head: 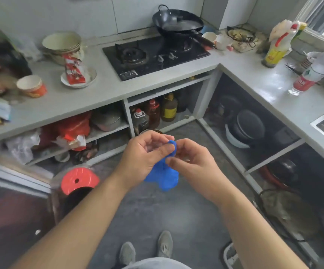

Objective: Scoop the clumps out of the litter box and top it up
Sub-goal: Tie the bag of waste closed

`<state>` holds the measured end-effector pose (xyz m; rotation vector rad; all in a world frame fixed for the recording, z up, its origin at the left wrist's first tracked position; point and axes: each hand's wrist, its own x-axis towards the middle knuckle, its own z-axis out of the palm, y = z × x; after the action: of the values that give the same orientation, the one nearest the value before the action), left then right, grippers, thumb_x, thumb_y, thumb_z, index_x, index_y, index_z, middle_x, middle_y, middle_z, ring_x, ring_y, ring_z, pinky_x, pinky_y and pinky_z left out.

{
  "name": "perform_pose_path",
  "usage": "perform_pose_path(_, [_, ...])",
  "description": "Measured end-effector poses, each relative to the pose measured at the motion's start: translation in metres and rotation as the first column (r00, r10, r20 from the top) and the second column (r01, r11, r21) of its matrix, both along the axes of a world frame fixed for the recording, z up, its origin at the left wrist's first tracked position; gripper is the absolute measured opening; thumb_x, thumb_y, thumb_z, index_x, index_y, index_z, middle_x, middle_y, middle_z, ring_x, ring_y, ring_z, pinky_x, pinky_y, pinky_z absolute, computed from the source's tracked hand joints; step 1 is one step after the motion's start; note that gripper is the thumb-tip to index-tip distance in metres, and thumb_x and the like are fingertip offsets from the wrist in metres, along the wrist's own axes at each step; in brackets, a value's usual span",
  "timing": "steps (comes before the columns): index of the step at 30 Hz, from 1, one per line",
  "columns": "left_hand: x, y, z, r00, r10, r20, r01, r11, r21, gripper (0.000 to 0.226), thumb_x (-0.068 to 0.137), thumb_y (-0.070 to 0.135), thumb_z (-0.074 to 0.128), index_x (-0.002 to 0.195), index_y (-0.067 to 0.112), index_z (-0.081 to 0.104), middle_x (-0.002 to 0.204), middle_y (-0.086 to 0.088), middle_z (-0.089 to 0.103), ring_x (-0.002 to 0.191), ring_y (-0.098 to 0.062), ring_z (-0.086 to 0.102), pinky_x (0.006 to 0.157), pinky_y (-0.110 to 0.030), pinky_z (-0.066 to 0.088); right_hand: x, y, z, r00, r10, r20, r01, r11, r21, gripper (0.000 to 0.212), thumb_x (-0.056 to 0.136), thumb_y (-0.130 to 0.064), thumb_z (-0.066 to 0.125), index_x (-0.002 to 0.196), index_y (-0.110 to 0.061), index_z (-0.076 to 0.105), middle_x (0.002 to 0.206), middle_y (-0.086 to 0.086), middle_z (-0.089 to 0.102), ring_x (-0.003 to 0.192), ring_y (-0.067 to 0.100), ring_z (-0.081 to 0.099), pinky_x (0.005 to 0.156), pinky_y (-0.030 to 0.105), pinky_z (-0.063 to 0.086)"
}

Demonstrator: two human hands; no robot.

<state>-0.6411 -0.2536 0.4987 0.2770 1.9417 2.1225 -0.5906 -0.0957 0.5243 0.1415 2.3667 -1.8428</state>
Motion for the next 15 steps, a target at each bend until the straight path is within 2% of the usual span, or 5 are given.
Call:
perform_pose_path(2, [0.005,-0.021,-0.001,1.000,0.017,0.014,-0.016,1.000,-0.025,0.018,0.083,0.024,0.078,0.092,0.010,0.069,0.107,-0.010,0.076,0.095,-0.021,0.072,0.085,-0.034,0.057,-0.005,-0.024,-0.003,0.999,0.049,0.012,-0.050,0.997,0.056,0.028,0.085,-0.028,0.072,0.094,-0.004,0.061,0.087,0.021,0.062,0.070,0.028,0.053,0.065,0.044,0.045])
perform_pose_path(6, [0.019,-0.069,-0.002,0.990,-0.101,0.100,0.105,0.994,-0.034,0.044,0.080,0.032,0.081,0.116,0.019,0.061,0.113,-0.003,0.074,0.104,-0.021,0.072,0.088,-0.033,0.058,-0.012,-0.059,0.003,0.997,0.074,0.011,-0.075,0.995,0.061,0.029,0.089,-0.026,0.068,0.090,0.001,0.058,0.083,0.027,0.054,0.066,0.017,0.044,0.060,0.036,0.038])
perform_pose_path(9, [0.030,-0.092,-0.008,0.993,-0.112,0.039,0.118,0.948,-0.295,0.055,0.068,0.024,0.092,0.111,0.035,0.060,0.099,0.018,0.070,0.092,-0.004,0.068,0.077,-0.019,0.054,-0.016,-0.081,0.011,0.995,0.096,0.022,-0.097,0.993,0.062,0.027,0.087,-0.031,0.064,0.089,-0.004,0.062,0.086,0.026,0.058,0.069,0.018,0.048,0.064,0.040,0.042])
perform_pose_path(12, [0.032,-0.102,-0.021,0.998,-0.022,-0.056,-0.005,0.893,-0.450,0.041,0.071,0.020,0.088,0.100,0.030,0.060,0.087,0.008,0.066,0.073,-0.001,0.057,0.065,-0.017,0.047,-0.015,-0.103,0.016,0.991,0.130,0.029,-0.132,0.988,0.084,0.026,0.086,-0.034,0.061,0.090,-0.009,0.063,0.092,0.023,0.064,0.074,0.020,0.054,0.073,0.050,0.049])
perform_pose_path(15, [0.033,-0.119,-0.042,0.996,0.002,-0.089,-0.048,0.853,-0.520,0.024,0.074,0.023,0.076,0.090,0.016,0.061,0.083,-0.005,0.062,0.069,-0.014,0.055,0.064,-0.029,0.046,-0.016,-0.119,0.025,0.998,0.063,-0.017,-0.061,0.993,0.101,0.029,0.087,-0.036,0.058,0.091,-0.007,0.059,0.075,0.007,0.056,0.069,0.019,0.048,0.068,0.045,0.044])
